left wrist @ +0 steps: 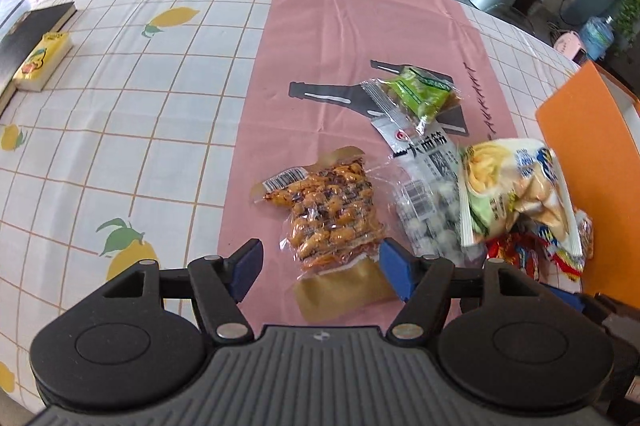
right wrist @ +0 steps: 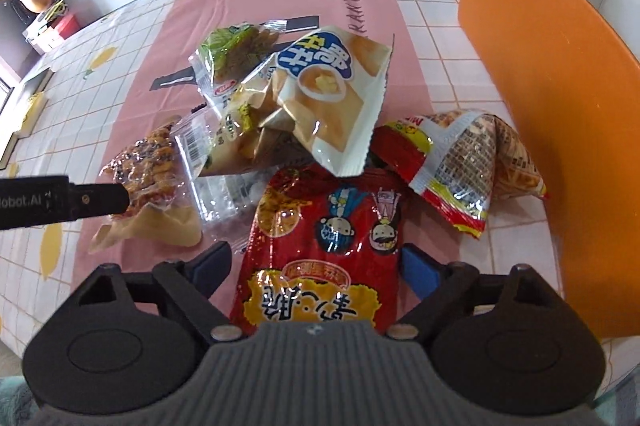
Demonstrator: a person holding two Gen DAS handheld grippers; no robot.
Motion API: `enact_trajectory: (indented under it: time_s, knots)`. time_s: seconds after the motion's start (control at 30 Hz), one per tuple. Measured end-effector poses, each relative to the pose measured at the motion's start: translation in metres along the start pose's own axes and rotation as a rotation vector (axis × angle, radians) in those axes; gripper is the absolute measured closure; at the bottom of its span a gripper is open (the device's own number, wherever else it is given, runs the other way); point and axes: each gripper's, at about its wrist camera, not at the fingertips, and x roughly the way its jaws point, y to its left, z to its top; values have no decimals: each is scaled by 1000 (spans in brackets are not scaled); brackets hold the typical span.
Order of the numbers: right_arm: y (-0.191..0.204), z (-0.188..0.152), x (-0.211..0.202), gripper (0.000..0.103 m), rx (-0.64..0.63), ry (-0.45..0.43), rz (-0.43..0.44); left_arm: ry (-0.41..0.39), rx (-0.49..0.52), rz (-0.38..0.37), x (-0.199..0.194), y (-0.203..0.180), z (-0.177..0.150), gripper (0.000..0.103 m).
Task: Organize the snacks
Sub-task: 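Grasp the clear bag of nuts with the left tool while the right grasps the red snack bag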
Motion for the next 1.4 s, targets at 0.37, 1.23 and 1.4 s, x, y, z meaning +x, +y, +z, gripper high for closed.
enact_trajectory:
  time_s: [0.37,1.23,1.4]
  knots:
    - [-7,3,5,26,-102,13,15,11,-101,27,28,-6,11,20]
    - [-24,-8,-9,34,-167,19,116,-10,57,140,35,-27,4,26]
    - [-24,-12,-16,34,-173,32,138,-5,40,143,21,-20,-7,27]
